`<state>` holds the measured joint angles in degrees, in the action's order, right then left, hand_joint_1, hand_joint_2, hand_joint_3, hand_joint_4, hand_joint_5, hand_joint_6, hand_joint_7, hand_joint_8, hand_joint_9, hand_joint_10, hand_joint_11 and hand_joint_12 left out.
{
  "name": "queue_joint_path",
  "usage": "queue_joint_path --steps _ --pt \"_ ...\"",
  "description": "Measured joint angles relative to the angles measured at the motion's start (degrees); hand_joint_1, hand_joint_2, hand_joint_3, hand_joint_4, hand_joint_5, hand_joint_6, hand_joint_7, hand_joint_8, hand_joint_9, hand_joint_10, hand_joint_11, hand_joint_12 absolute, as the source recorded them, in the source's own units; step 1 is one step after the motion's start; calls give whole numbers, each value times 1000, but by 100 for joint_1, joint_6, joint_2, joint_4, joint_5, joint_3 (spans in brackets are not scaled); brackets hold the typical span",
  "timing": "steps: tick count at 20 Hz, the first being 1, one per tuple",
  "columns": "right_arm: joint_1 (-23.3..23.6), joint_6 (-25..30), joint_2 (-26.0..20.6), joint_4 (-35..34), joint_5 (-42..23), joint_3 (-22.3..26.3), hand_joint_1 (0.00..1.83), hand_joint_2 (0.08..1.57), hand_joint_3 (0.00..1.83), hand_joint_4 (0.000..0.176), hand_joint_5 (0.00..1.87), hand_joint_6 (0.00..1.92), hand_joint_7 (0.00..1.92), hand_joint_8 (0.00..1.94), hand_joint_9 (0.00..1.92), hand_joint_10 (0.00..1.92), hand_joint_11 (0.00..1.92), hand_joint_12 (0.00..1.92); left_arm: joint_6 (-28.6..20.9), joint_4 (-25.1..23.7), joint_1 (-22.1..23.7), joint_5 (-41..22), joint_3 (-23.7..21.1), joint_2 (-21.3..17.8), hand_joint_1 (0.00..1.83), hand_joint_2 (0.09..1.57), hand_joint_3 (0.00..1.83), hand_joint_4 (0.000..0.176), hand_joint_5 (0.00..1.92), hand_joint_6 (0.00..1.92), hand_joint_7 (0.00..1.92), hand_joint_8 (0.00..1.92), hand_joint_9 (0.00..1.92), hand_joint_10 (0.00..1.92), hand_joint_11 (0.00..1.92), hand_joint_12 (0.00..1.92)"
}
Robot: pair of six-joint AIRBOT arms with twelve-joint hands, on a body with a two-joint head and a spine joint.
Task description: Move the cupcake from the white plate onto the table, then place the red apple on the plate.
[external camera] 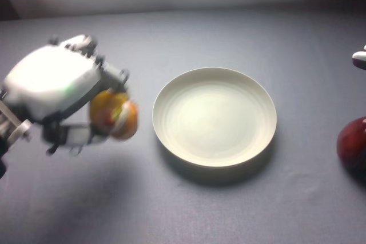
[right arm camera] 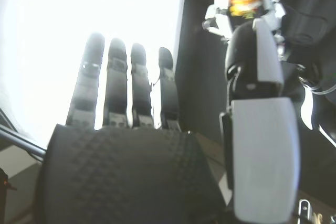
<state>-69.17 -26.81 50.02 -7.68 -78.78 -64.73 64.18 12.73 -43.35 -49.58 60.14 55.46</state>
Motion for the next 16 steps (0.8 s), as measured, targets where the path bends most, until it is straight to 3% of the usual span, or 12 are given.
queue_joint_path --steps 3,4,5,6,7,8,9,10,12,13,14,16 --pt "0 22 -2 22 -20 0 888 1047 2 60 325 2 257 2 254 2 47 754 221 494 -424 -92 -70 -15 1256 1112 1 0 1164 462 879 1330 460 1253 27 1834" --pt "0 20 -2 9 -11 0 899 1056 5 56 317 0 255 1 249 0 37 750 249 597 -498 -52 -70 -13 1261 1104 0 0 1210 381 884 1316 476 1250 60 1843" --pt "0 22 -2 -7 -4 0 882 1056 4 53 319 1 264 3 263 5 47 749 271 684 -551 -26 -70 -9 1274 1060 1 0 1268 252 1027 1108 554 1151 126 1757" --pt "0 22 -4 -11 -7 0 882 1056 4 53 319 1 264 3 263 5 47 749 302 706 -564 -20 -70 -7 1274 1060 1 0 1268 252 1027 1108 554 1151 126 1757" --pt "0 22 -7 -2 -2 0 888 1056 3 48 323 2 264 3 265 5 51 744 352 737 -575 -22 -70 2 1168 987 0 0 1007 77 879 458 549 758 136 1403" --pt "0 26 -15 31 4 -2 890 1053 0 57 324 2 260 1 268 6 65 749 378 745 -581 -13 -70 4 1061 937 0 30 711 15 663 127 463 296 26 1073" --pt "-2 42 -42 122 70 -22 954 1028 2 80 341 0 267 0 282 2 59 815 431 787 -581 28 -83 2 933 890 0 69 496 2 477 25 375 90 4 820" --pt "-2 50 -57 262 199 -92 996 1005 2 71 353 0 260 0 278 0 23 884 492 793 -581 50 -81 11 901 867 0 73 414 0 390 4 331 29 0 742" --pt "57 59 -59 328 503 -151 1024 945 0 36 359 0 289 1 313 5 5 957 503 778 -581 2 -107 11 814 871 1 142 237 2 218 4 184 2 0 469" --pt "111 57 -61 413 682 -181 1030 938 0 23 358 0 288 1 302 5 0 922 503 787 -581 4 -131 11 807 866 0 152 200 3 182 4 146 2 0 374" --pt "155 66 -61 505 802 -201 980 926 0 38 344 0 285 0 287 1 0 814 503 787 -581 -24 -157 9 818 869 1 168 161 0 141 1 118 0 0 308" --pt "297 72 -59 785 1180 -254 936 899 0 43 336 1 290 2 297 5 2 787 501 748 -616 -114 -205 7 799 873 0 161 164 3 131 1 115 0 0 342"
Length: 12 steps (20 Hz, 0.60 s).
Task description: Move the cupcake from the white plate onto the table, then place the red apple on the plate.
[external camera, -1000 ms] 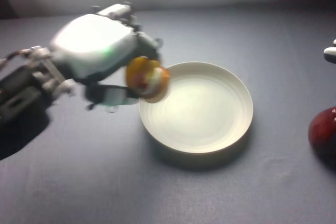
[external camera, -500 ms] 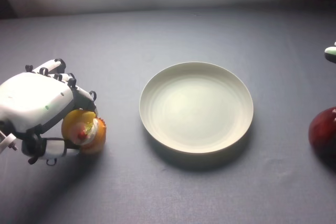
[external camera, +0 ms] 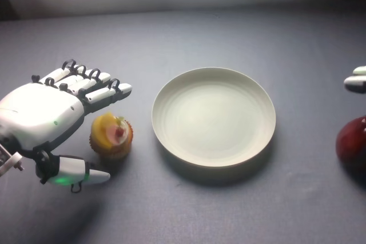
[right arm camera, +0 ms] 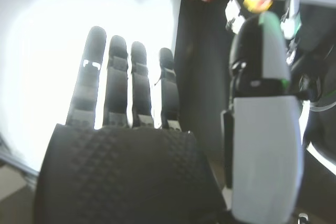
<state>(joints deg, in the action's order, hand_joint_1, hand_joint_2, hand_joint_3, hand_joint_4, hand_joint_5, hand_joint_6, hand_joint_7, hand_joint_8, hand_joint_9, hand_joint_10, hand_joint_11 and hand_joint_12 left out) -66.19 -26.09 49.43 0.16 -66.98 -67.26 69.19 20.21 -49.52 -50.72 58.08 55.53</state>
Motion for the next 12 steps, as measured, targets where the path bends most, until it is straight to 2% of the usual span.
queue_joint_path --steps 1,2,3,4,7,8,9,10,11,12 --pt "46 4 0 66 116 -24 917 880 0 52 330 0 290 2 310 10 28 800 2 -4 0 -2 -2 0 831 880 2 148 190 7 141 3 106 0 0 294" --pt "59 7 9 70 234 -57 908 862 0 63 301 0 273 2 306 2 11 849 2 9 2 -17 -7 -7 812 891 5 159 187 2 133 0 104 0 0 284" --pt "59 7 9 46 291 -61 908 862 0 63 301 0 273 2 306 2 11 849 7 20 0 -48 -33 -22 812 891 5 159 187 2 133 0 104 0 0 284" --pt "61 11 13 68 356 -94 919 857 0 59 301 1 274 2 311 2 1 883 13 7 0 -76 -83 -48 780 888 4 173 163 0 127 0 104 0 0 281" --pt "319 11 125 271 780 -249 909 846 0 96 271 1 249 0 278 0 0 832 15 -166 -50 -404 -315 -177 682 878 0 176 47 0 44 0 34 0 0 164" --pt "529 9 201 485 1029 -334 970 818 0 77 317 2 294 3 365 12 125 851 15 -273 -125 -619 -446 -284 718 877 0 176 28 0 13 0 11 0 0 111" --pt "625 11 254 601 1165 -382 970 818 0 77 317 2 294 3 365 12 125 851 13 -284 -144 -710 -505 -330 718 877 0 176 28 0 13 0 11 0 0 111" --pt "723 15 332 695 1311 -433 1066 866 2 28 521 2 523 9 618 31 435 717 15 -299 -192 -859 -553 -391 705 881 1 176 34 0 12 5 36 2 9 261" --pt "750 20 369 721 1381 -450 1066 866 2 28 521 2 523 9 618 31 435 717 20 -291 -214 -951 -579 -428 705 881 1 176 34 0 12 5 36 2 9 261" --pt "750 33 389 765 1462 -450 1126 900 2 2 623 3 648 10 797 45 597 726 20 -278 -214 -1019 -599 -444 711 876 0 176 41 2 10 4 28 0 1 286"
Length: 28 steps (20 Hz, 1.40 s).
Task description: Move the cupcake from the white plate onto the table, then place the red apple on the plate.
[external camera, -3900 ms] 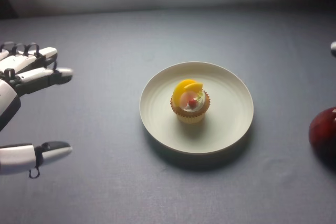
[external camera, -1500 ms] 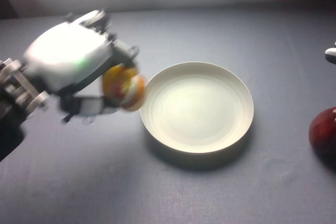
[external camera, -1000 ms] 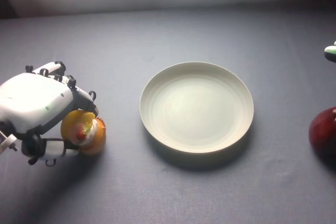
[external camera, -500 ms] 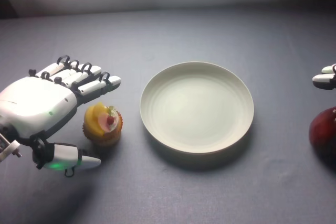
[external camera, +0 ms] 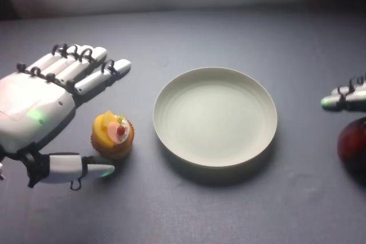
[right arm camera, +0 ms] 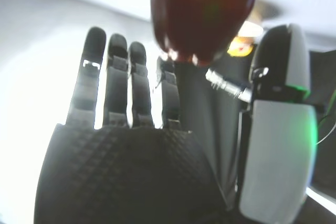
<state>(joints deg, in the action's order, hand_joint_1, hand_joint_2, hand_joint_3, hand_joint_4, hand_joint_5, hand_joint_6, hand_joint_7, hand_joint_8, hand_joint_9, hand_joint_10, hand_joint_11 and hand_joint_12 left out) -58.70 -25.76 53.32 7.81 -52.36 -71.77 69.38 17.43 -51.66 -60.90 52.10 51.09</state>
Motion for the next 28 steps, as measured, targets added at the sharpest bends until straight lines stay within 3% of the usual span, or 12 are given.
queue_joint_path --steps 1,2,4,6,9,14,19,20,21,22,24,28 --pt "0 0 0 44 48 0 1259 939 4 0 830 18 820 23 1063 153 812 996 -7 4 0 -55 -9 -7 726 871 0 175 52 2 19 3 34 1 0 330" --pt "0 2 0 11 37 -2 1257 1032 9 0 1140 380 980 808 1147 300 829 1233 -26 -35 -2 -76 -28 -28 742 878 1 168 55 1 15 1 25 3 0 272" --pt "92 -11 -35 59 79 -42 1623 1229 17 0 1387 253 944 1378 1160 1402 1103 1638 -138 -157 -26 -186 -63 -31 764 879 0 176 65 1 27 1 45 3 0 323" --pt "420 -26 -37 245 199 -42 1511 1169 38 0 1369 223 825 1299 868 1464 860 1698 -153 -157 -66 -227 -70 -55 787 883 2 176 60 0 22 0 51 4 0 337" --pt "1300 -96 197 560 94 -166 1342 1232 5 0 957 866 600 1601 655 1641 711 1692 -197 -114 -101 -352 -136 -122 844 896 1 167 79 1 39 1 105 5 0 486" --pt "2750 79 1561 1379 317 -857 1357 1196 1 0 993 690 749 1491 699 1605 598 1719 -260 -140 -208 -560 -170 -162 795 910 0 163 36 0 21 0 79 0 0 524" --pt "2872 363 2142 2022 1305 -1351 1250 1124 2 0 1121 501 825 1479 827 1638 758 1865 -284 -205 -195 -487 -146 -173 813 893 0 176 58 3 22 1 41 0 0 489" --pt "2872 374 2159 2100 1467 -1408 1267 1098 3 0 1097 560 964 1234 797 1032 634 1469 -284 -205 -195 -492 -146 -173 808 886 0 176 61 4 25 2 38 1 0 483" --pt "2872 374 2192 2087 1578 -1449 1212 954 0 0 656 34 464 120 411 207 99 1116 -286 -223 -195 -496 -146 -173 810 876 0 176 53 3 24 4 35 2 0 352" --pt "2872 376 2205 2085 1631 -1471 1143 917 0 98 413 6 192 27 191 53 19 872 -306 -262 -195 -514 -146 -173 811 871 0 176 49 1 45 1 66 3 0 396" --pt "2872 485 2218 2105 1670 -1480 1082 857 0 148 189 0 13 0 64 2 0 742 -308 -289 -195 -520 -146 -173 805 873 0 171 63 1 55 0 81 1 0 478" --pt "2872 498 2041 1775 1368 -1255 914 852 2 176 2 0 0 0 1 0 0 531 -393 -57 -238 -579 -140 -179 832 873 0 176 54 0 28 0 54 0 0 339"
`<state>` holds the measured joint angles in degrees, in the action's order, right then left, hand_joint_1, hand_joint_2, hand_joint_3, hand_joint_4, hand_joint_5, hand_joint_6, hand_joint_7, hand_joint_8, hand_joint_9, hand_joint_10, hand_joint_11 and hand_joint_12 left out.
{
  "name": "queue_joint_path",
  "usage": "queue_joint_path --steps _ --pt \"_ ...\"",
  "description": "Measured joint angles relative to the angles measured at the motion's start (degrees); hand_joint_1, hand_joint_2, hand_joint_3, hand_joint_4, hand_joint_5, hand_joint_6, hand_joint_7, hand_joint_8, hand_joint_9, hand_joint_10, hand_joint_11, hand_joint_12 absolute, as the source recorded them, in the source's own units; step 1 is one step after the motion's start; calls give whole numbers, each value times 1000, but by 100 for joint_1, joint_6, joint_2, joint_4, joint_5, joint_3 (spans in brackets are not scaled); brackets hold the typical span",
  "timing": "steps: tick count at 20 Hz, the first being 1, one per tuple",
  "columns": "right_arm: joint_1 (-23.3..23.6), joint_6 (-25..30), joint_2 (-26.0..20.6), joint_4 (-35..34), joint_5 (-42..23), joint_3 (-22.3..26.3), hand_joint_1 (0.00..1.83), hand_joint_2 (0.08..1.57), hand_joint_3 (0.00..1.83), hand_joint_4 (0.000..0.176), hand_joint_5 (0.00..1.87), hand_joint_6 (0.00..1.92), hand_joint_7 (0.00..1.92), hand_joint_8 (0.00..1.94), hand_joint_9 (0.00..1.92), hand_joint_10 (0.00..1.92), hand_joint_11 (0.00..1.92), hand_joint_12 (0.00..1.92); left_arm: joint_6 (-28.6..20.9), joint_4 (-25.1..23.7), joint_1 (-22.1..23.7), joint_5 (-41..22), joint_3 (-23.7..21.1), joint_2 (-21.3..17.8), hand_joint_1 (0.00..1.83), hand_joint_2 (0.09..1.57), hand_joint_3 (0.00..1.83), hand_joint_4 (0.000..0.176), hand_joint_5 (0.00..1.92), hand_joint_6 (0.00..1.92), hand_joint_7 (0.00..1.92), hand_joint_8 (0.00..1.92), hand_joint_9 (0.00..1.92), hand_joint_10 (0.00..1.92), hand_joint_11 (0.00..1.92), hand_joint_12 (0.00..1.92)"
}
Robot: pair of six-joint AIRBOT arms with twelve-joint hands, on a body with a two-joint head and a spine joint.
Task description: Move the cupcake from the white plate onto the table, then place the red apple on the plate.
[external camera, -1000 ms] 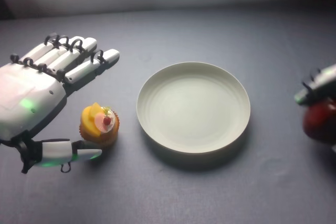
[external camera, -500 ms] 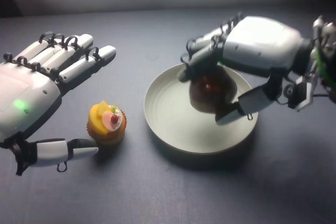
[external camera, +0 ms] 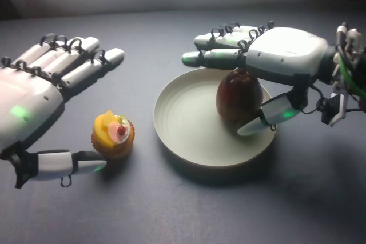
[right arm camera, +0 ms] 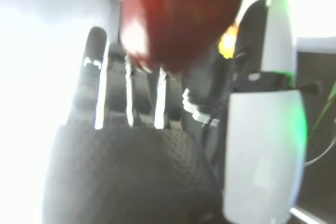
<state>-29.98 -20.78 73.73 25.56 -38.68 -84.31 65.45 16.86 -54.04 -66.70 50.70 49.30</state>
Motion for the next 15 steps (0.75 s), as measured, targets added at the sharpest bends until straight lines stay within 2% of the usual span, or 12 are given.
queue_joint_path --steps 1,2,4,6,8,9,10,11,12,13,14,15 --pt "-37 0 -116 -68 -153 114 914 852 2 176 2 0 0 0 1 0 0 531 -35 24 -42 -44 0 -28 832 873 0 176 54 0 28 0 54 0 0 339" --pt "-164 -2 -348 -317 -492 269 682 830 0 176 0 0 0 0 0 0 0 73 -107 57 -76 -140 -2 -48 813 881 3 174 31 1 8 0 44 1 0 316" --pt "-555 -164 -815 -1008 -1167 575 666 791 0 176 0 0 0 0 0 0 0 2 -389 85 -240 -479 -7 -103 773 891 3 176 0 0 1 0 44 9 0 220" --pt "-1187 -352 -1338 -1825 -2022 970 717 785 0 176 0 0 0 0 0 0 0 0 -444 280 -378 -811 -76 -175 779 919 10 108 0 0 64 3 108 6 0 218" --pt "-1934 -352 -1620 -2708 -3171 1263 775 785 0 176 0 0 0 0 0 0 0 0 -511 291 -459 -1158 -153 -221 776 967 1 100 1 0 148 7 219 5 50 377" --pt "-2175 -354 -1659 -2983 -3578 1338 807 823 7 176 0 0 0 0 0 0 0 0 -654 188 -511 -1294 -155 -234 805 993 1 53 8 0 238 4 313 9 121 471" --pt "-2426 -348 -1663 -3263 -4100 1405 819 836 12 176 0 0 0 0 0 0 0 0 -831 87 -557 -1458 -155 -238 830 1054 5 40 1 0 324 7 465 22 260 539" --pt "-2544 -348 -1674 -3397 -4505 1475 779 880 6 139 3 0 145 7 167 20 208 126 -914 2 -590 -1633 -155 -238 753 1240 18 9 310 29 352 3 518 13 333 527" --pt "-2557 -350 -1687 -3386 -4682 1521 779 880 6 139 3 0 145 7 167 20 208 126 -973 -31 -608 -1766 -162 -238 753 1240 18 9 310 29 352 3 518 13 333 527" --pt "-2555 -350 -1720 -3261 -4975 1582 646 1150 14 5 351 23 499 21 580 20 348 361 -988 -22 -610 -1961 -208 -243 337 1304 2 79 492 719 250 0 205 0 15 199" --pt "-2551 -396 -1744 -3062 -5261 1663 366 1228 4 5 303 11 482 8 515 14 154 601 -990 -122 -601 -2192 -208 -245 241 1289 0 157 313 260 177 0 127 0 2 39" --pt "-2551 -505 -1794 -2957 -5421 1840 366 1228 4 5 303 11 482 8 515 14 154 601 -1019 -199 -533 -2319 -232 -275 241 1289 0 157 313 260 177 0 127 0 2 39"
